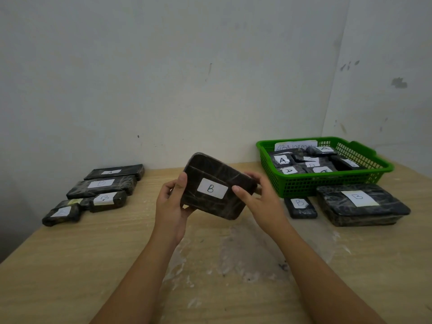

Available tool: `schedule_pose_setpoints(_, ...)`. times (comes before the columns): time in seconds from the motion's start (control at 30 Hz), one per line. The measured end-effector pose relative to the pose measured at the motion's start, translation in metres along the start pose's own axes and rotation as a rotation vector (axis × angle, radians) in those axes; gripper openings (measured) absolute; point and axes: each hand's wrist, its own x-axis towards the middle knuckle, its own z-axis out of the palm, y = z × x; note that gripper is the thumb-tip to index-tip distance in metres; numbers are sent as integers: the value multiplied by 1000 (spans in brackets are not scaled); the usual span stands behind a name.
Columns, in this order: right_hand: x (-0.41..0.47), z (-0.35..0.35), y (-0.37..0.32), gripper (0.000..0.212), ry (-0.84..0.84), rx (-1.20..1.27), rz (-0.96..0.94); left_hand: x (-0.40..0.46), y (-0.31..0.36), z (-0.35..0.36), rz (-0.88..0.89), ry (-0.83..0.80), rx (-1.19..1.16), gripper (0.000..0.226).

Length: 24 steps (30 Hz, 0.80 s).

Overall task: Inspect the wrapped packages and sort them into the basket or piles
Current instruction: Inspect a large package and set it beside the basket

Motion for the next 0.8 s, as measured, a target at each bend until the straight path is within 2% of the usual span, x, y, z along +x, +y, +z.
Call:
schedule_pose_setpoints(0.13, 5, -3, 4, 42, -3, 205, 107, 2, -6, -1, -76, -18, -43, 76)
schedule_pose_setpoints(0.33, 10, -17, 3, 38, 69, 225, 97, 7, -9, -7, -165, -66, 93, 52)
schedule_pose_setpoints(0.4, 10, -21, 1, 37, 80, 216, 84, 5, -9, -6, -128, -70, 181, 45)
schedule_pose_setpoints(0.6, 8, -31, -2, 36, 68, 197, 88, 0, -13, 0, 125, -78, 504, 44)
schedule_pose_setpoints(0.73, 10, -37, 1, 43, 85, 113, 93, -4, -14, 7, 190, -121, 635, 62)
schedule_pose_setpoints(0.8, 11, -40, 2, 56, 64, 52, 70, -5, -16, 13, 198, -135, 690, 72)
